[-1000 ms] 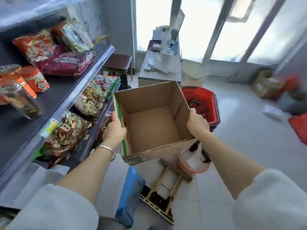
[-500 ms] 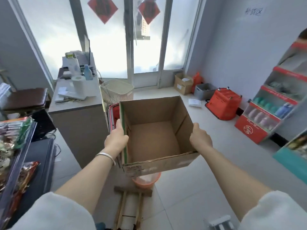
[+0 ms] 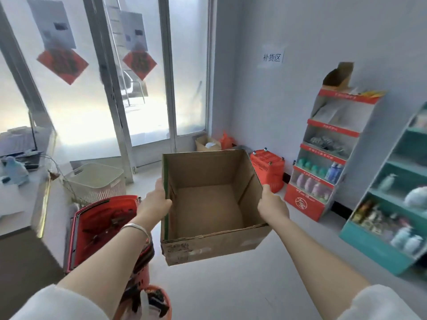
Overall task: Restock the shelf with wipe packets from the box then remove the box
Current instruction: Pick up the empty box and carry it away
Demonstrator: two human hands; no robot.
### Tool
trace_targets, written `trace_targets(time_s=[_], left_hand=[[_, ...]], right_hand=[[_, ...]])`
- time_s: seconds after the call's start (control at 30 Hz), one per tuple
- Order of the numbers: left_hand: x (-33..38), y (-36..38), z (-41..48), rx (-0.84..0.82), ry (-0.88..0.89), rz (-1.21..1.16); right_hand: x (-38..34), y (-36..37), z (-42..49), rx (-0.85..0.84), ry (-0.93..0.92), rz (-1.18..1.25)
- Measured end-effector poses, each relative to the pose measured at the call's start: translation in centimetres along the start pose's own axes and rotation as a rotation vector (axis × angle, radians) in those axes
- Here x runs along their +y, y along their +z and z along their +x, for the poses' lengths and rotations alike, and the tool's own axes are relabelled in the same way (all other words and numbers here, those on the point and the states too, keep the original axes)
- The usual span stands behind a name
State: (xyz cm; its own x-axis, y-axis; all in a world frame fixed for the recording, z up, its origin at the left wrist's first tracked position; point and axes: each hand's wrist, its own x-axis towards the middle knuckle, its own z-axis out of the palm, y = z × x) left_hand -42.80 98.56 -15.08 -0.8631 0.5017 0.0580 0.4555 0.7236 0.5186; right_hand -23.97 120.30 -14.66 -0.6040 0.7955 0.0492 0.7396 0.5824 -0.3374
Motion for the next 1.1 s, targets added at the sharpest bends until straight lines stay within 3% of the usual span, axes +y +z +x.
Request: trace_targets(time_s=[0.3, 0.7, 1.1], left_hand=[[8.2, 5.9, 11.8, -0.069, 0.132, -0.069], [17.1, 12.1, 35.7, -0.169, 0.280, -0.052], [27.9, 24.8, 55.1, -0.336, 0.359, -0.114]], right_hand=[[5.5, -0.5, 11.5, 0.053, 0.125, 0.028], [5.6, -1.7, 30.8, 0.111, 0.324, -0.077], [13.5, 0.7, 51.3, 0.133, 0.492, -0.079]])
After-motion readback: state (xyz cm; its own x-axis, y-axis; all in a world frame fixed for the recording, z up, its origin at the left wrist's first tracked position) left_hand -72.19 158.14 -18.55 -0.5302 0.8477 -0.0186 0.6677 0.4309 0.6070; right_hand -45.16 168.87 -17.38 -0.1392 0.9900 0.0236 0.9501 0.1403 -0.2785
